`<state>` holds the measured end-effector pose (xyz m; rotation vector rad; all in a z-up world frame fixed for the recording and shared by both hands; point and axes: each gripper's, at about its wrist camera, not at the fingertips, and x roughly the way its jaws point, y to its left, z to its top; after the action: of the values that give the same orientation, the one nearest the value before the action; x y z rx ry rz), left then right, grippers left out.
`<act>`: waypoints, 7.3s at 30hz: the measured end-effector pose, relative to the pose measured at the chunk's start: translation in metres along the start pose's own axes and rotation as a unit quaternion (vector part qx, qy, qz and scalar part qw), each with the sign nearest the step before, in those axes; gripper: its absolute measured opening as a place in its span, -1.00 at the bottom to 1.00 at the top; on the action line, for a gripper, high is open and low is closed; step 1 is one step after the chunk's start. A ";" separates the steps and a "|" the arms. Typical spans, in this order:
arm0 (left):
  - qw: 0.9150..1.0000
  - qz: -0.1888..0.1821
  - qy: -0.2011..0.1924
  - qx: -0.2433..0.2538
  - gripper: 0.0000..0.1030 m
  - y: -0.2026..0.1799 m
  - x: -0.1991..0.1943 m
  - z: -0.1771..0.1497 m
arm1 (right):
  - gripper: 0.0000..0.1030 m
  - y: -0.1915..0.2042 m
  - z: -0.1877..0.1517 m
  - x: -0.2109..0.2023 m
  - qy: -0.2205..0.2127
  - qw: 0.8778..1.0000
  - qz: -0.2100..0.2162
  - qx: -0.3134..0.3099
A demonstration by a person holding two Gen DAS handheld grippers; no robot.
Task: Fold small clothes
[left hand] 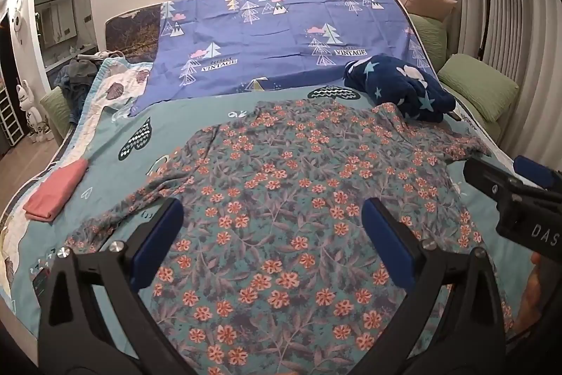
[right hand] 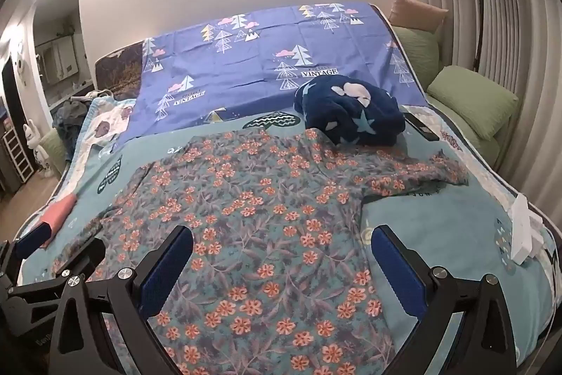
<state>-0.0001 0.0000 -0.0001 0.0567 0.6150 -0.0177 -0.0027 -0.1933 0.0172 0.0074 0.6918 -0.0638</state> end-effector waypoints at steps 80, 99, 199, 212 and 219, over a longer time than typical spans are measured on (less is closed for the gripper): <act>0.917 0.048 0.157 -0.364 0.13 0.274 0.117 -0.099 | 1.00 0.083 0.032 0.094 0.062 0.994 0.032 -0.089; 0.720 0.100 0.074 -0.683 -0.84 0.410 0.131 -0.218 | 1.00 0.095 0.020 0.112 0.080 0.990 0.043 -0.111; 0.952 -0.088 0.184 -0.227 0.01 0.237 0.260 0.033 | 0.23 0.009 0.062 0.299 0.261 0.917 0.295 0.063; 0.973 -0.117 0.038 -0.194 -0.91 0.219 0.219 0.098 | -0.91 -0.034 0.096 0.225 0.101 0.960 0.251 0.073; 0.966 -0.100 0.106 -0.213 -0.61 0.235 0.243 0.063 | -0.71 -0.061 0.061 0.260 0.170 0.971 0.148 0.073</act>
<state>0.2428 0.2306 -0.0776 -0.4254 0.8245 -0.0754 0.2323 -0.2707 -0.1002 0.2689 1.0206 0.1777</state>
